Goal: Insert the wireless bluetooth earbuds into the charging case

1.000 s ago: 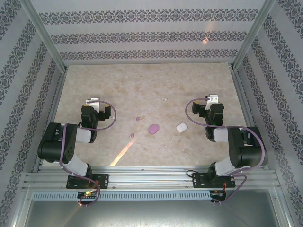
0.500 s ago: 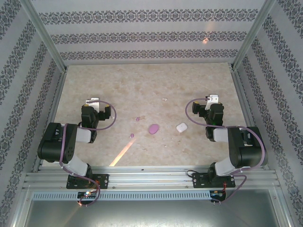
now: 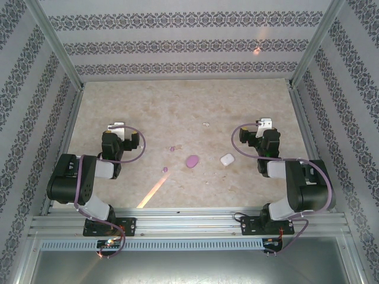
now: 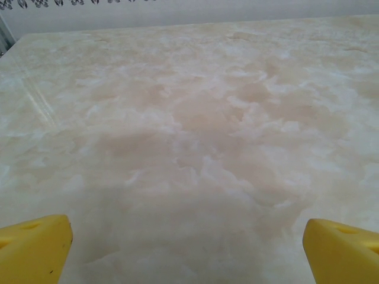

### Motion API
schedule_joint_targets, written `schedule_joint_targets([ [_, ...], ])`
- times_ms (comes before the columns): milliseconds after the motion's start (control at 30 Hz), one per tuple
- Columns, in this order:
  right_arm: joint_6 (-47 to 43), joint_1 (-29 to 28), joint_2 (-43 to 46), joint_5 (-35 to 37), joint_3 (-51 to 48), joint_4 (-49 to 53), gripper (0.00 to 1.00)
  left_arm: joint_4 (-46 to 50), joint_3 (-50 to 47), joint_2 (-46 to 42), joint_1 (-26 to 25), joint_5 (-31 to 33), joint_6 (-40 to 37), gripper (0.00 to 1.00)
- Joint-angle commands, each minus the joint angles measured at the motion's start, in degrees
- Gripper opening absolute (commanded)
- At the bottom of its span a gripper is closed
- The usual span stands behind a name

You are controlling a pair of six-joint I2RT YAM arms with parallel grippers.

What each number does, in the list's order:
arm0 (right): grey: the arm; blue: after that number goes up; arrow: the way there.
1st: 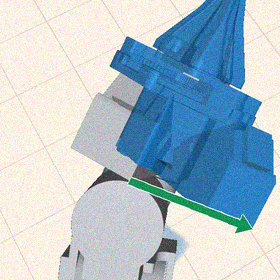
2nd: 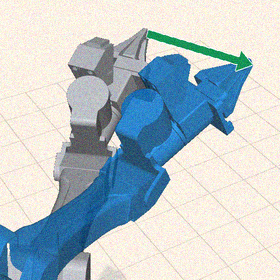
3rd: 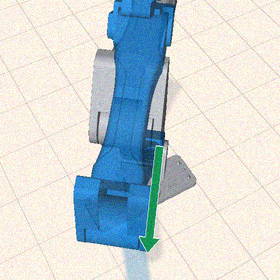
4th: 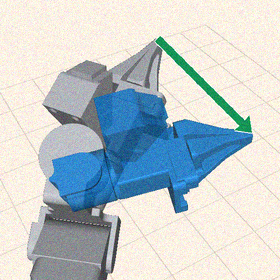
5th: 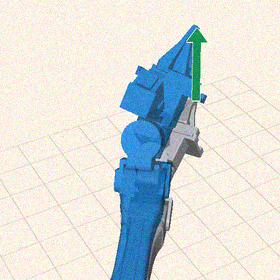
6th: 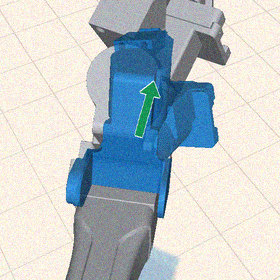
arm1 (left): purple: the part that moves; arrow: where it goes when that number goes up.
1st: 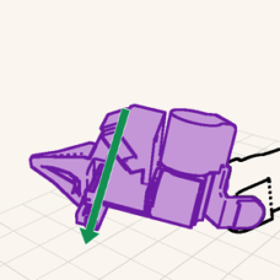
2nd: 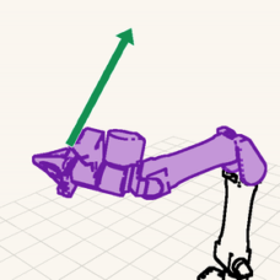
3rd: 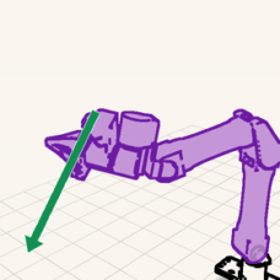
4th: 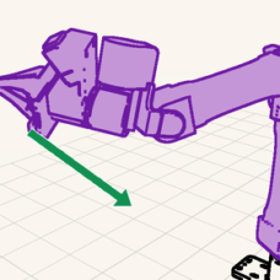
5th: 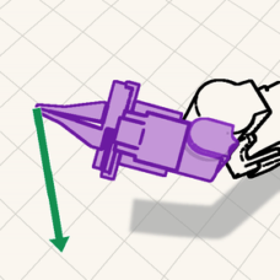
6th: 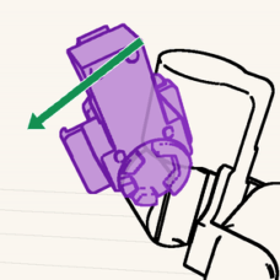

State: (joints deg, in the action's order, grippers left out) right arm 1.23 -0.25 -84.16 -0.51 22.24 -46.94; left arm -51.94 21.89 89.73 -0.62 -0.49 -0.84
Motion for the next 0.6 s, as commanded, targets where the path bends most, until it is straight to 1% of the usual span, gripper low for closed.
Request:
schedule_joint_targets([
  [0,-0.51,-0.5,5.05,-0.78,1.17,3.94,0.98,4.48,0.85,-5.07,0.62,-1.34,0.18,1.0],
  [67,0.76,-0.54,8.42,0.09,3.54,12.52,0.98,9.19,1.79,-8.76,0.62,-1.71,0.2,1.0],
  [100,1.95,-0.54,10.14,0.27,5.13,17.13,0.98,13.35,3.0,-10.86,0.62,-1.56,0.78,1.0],
  [133,3.06,-0.54,11.42,-0.02,6.49,20.66,0.98,17.91,4.43,-12.63,0.62,-1.1,1.8,1.0],
  [200,6.06,-0.67,14.48,-1.99,8.97,27.3,0.98,30.56,9.54,-15.84,0.62,-0.77,4.97,1.0],
  [267,8.34,-1.38,16.84,-3.25,10.86,32.66,0.98,41.12,14.24,-17.41,0.62,-2.83,7.36,1.0],
  [367,12.26,-3.99,18.97,-0.55,14.45,42.36,0.96,52.41,19.14,-17.51,-0.02,-8.48,9.34,1.0],
  [433,14.28,-6.01,18.28,-1.01,16.55,47.95,0.94,56.94,20.9,-16.37,-2.17,-9.42,11.49,1.0],
  [500,16.28,-8.86,16.42,-2.26,18.26,51.55,0.92,61.14,22.2,-15.05,-6.41,-7.24,12.61,1.0],
  [567,17.62,-12.18,14.29,-2.77,20.09,54.17,0.91,62.52,22.25,-14.38,-10.44,-6.57,13.88,1.0],
])
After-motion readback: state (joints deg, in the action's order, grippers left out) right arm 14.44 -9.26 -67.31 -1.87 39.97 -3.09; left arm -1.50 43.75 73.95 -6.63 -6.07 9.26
